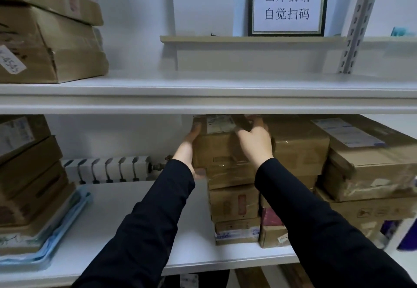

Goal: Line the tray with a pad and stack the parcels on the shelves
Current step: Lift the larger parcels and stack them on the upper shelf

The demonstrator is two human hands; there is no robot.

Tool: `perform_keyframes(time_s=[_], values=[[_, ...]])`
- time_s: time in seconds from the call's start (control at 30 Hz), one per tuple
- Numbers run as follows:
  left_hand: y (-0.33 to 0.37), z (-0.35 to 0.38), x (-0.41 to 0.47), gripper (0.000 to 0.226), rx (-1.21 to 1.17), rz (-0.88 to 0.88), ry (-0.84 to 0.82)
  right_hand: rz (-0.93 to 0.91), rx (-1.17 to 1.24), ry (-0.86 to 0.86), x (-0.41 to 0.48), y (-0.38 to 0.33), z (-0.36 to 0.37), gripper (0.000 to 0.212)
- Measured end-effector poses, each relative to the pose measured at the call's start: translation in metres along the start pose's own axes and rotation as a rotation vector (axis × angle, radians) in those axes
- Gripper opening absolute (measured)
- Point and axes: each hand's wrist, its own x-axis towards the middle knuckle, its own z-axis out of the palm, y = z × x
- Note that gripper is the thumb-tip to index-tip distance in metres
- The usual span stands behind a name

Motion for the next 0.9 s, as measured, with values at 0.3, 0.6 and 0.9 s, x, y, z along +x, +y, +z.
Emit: perform_keyframes(time_s=[0.3, 0.6, 0.9], values=[[0.012, -0.036, 0.012, 0.030, -0.254, 0.117, -0.014, 0.288, 0.220, -0.064, 0.018, 0.012, 0.017, 0.039], [0.004, -0.057, 0.017, 0.036, -0.381, 0.085, -0.046, 0.399, -0.436, -0.234, 0.019, 0.019, 0.036, 0.065], [-0.006, -0.056, 0.013, 0.044, -0.533, 0.038, -0.193, 0.501, -0.128, -0.169, 0.015, 0.042, 0.040, 0.061]])
